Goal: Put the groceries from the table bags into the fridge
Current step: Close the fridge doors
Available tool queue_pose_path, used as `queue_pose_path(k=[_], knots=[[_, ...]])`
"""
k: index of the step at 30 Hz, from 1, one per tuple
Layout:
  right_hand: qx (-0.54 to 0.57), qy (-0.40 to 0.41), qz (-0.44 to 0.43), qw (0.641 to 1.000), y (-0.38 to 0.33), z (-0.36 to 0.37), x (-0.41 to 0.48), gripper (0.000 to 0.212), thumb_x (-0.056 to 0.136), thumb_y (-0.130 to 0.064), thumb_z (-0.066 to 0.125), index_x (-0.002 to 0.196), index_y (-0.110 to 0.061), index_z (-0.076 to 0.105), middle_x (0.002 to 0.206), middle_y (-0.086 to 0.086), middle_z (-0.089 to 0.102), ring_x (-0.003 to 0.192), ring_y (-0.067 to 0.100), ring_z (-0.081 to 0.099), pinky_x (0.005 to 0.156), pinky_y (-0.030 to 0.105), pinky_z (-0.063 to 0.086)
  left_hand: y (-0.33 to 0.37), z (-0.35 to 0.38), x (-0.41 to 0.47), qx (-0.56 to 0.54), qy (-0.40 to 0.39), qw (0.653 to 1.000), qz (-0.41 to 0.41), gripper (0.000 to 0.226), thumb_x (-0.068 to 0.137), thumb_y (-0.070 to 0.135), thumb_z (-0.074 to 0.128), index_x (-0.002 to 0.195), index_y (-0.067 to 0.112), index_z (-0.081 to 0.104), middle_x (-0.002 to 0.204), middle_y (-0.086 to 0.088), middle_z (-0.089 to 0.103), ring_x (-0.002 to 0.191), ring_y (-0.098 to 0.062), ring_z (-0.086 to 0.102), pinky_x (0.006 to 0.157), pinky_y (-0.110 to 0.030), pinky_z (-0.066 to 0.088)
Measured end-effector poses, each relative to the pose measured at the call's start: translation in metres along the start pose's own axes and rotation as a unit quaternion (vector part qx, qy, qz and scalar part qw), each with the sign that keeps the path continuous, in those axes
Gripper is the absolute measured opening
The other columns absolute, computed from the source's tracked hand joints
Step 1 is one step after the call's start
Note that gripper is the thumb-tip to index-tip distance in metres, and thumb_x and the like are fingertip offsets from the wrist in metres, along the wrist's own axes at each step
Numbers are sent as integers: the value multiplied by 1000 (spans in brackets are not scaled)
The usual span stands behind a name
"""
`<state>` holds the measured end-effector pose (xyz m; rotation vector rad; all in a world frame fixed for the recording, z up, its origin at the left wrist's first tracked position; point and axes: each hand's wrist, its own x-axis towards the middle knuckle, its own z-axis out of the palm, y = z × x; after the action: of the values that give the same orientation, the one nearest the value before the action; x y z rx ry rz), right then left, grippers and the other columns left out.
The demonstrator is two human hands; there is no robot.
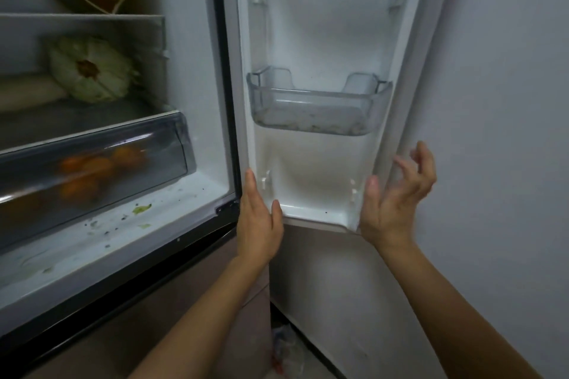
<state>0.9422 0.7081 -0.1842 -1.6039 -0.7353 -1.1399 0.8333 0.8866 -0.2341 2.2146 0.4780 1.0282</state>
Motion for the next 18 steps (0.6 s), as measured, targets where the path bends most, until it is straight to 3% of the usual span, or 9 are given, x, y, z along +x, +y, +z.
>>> queue_pose_path(k=[3,6,8,10,12,14,15,16,18], knots=[[61,-42,184,980,22,4,25,61,100,-30,42,150,2,29,159,21,23,149,30,23,122,38,20,9,11,-2,-18,31,999,-34,87,100,20,50,154,30,-17,158,15,-1,143,0,4,116,-23,6],[192,-180,371,891,47,16,23,59,109,-40,29,159,-13,17,167,2,17,146,2,17,113,13,11,20,22,-5,-36,54,995,-75,89,99,17,51,154,34,-16,154,20,0,138,10,2,110,-9,2],[207,-210,384,875,58,20,15,57,109,-42,26,159,-17,20,164,-6,23,137,-7,19,105,2,12,23,26,-4,-36,62,994,-88,87,99,16,51,155,32,-14,155,20,0,135,19,-3,105,0,3],[208,-188,360,890,69,20,9,62,104,-48,25,157,-16,29,155,-11,33,140,-3,26,105,0,17,24,29,-4,-32,73,992,-97,85,99,16,51,156,28,-11,156,18,0,132,28,-6,103,4,2],[225,-166,344,896,76,18,5,71,98,-56,22,151,-12,42,151,-2,45,140,12,40,115,18,28,27,28,-5,-41,78,990,-106,83,100,16,50,156,28,-10,155,18,0,135,23,-3,107,0,4],[227,-157,371,886,78,15,2,84,92,-66,19,144,-8,51,145,11,53,136,24,45,117,39,31,31,22,-5,-55,74,989,-117,79,102,18,48,156,27,-10,155,19,-1,143,7,0,117,-16,6],[232,-155,392,877,76,14,0,89,89,-70,19,141,-6,53,145,14,53,135,22,45,118,39,30,33,18,-6,-60,72,988,-125,76,104,21,46,156,27,-9,157,18,-2,146,1,0,120,-24,6],[239,-153,405,869,74,13,-4,91,88,-71,21,138,-3,55,143,17,53,129,15,47,117,29,29,35,13,-7,-68,70,986,-138,72,105,24,43,156,26,-7,159,17,-1,148,-2,1,122,-29,7],[257,-158,400,865,62,9,-14,77,94,-62,29,119,1,64,122,25,61,97,4,51,92,7,35,39,4,-12,-85,72,980,-168,64,107,32,37,157,25,0,163,11,5,150,-7,6,123,-32,10]])
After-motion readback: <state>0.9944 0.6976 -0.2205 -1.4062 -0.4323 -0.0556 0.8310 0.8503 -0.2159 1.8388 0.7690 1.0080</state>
